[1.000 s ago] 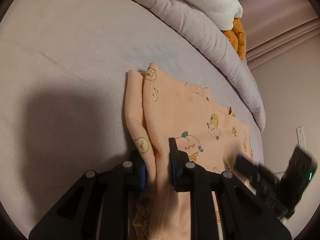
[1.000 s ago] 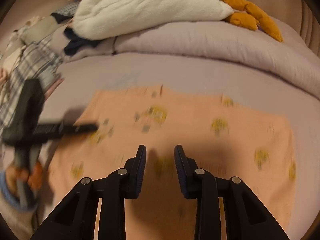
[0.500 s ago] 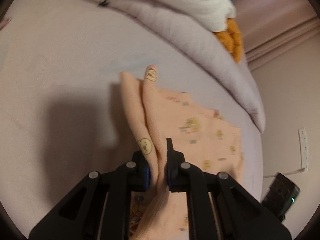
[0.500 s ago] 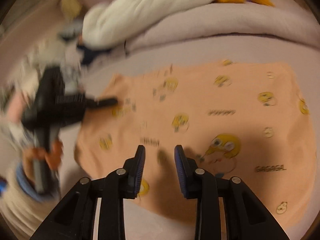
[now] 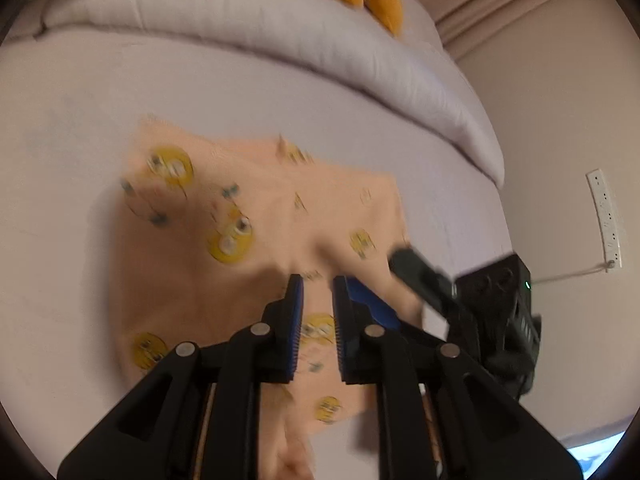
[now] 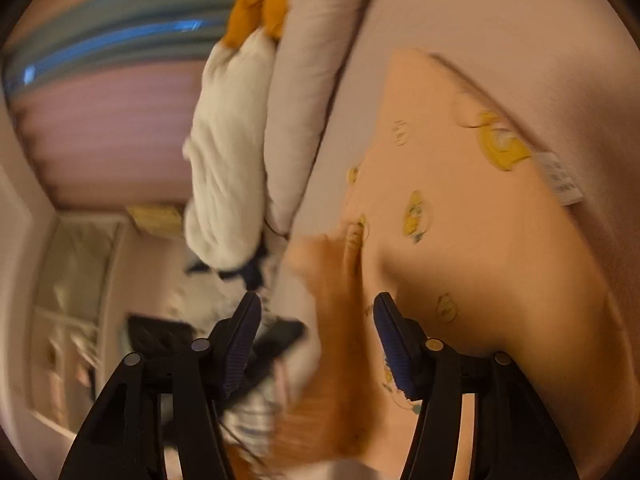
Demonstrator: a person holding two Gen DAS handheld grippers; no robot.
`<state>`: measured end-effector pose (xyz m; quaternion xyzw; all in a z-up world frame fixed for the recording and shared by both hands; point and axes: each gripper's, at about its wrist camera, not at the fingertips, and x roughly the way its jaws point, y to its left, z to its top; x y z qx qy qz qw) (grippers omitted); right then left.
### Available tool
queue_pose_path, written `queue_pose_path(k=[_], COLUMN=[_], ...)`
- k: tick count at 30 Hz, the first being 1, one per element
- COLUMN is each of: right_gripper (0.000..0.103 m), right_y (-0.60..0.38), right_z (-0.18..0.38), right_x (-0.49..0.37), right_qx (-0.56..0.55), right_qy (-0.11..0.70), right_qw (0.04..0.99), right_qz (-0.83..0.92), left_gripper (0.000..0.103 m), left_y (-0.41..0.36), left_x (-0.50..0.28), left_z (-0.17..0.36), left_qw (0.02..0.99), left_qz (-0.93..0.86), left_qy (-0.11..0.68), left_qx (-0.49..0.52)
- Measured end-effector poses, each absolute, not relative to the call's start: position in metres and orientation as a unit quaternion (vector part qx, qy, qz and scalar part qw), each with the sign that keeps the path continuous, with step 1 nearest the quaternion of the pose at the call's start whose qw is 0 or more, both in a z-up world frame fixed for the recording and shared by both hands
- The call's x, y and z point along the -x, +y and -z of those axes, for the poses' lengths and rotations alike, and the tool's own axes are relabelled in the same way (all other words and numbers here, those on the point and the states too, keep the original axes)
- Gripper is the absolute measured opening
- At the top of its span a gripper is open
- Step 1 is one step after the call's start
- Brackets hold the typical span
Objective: Fold small clothes
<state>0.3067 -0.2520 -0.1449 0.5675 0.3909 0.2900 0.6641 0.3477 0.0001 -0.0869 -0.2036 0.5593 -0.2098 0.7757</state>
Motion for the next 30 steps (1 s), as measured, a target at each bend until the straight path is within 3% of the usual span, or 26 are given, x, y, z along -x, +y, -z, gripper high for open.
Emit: queue_pose_path(k=[6, 11, 25, 27, 29, 30], right_gripper=[0.060, 0.060, 0.059, 0.048, 0.013, 0.010], right_y=[-0.229, -0.214, -0.167, -0.167, -0.162, -0.162], right_z=[0.127, 0.118, 0.123, 0.123, 0.123, 0.123], right_x=[-0.316, -0.320, -0.342, -0.343, -0.344, -0.343], right_qx=[-0.496, -0.451, -0.338, -0.334, -0.320, -0.314], right_qy=[0.436, 0.451, 0.515, 0.510, 0.508, 0.506], right_qw=[0.696, 0.713, 0.738, 0.746, 0.756, 0.760], right_qz=[-0.282, -0.291, -0.275, -0.269, -0.261, -0.260], left_gripper=[0.013, 0.027, 0.027, 0.027, 0.027, 0.027], left_y=[0.023, 0.076, 0.124, 0.125, 0.126, 0.127], left_x=[-0.331, -0.306, -0.276, -0.273, -0.271, -0.270], left_z=[0.084, 0.073, 0.110, 0.112, 0.111, 0.111], left_qw=[0.777, 0.804, 0.775, 0.774, 0.774, 0.773], left_qz=[0.212, 0.182, 0.175, 0.176, 0.174, 0.173], left_qy=[0.549, 0.517, 0.533, 0.534, 0.535, 0.536], left_qx=[0.222, 0.231, 0.290, 0.292, 0.292, 0.292])
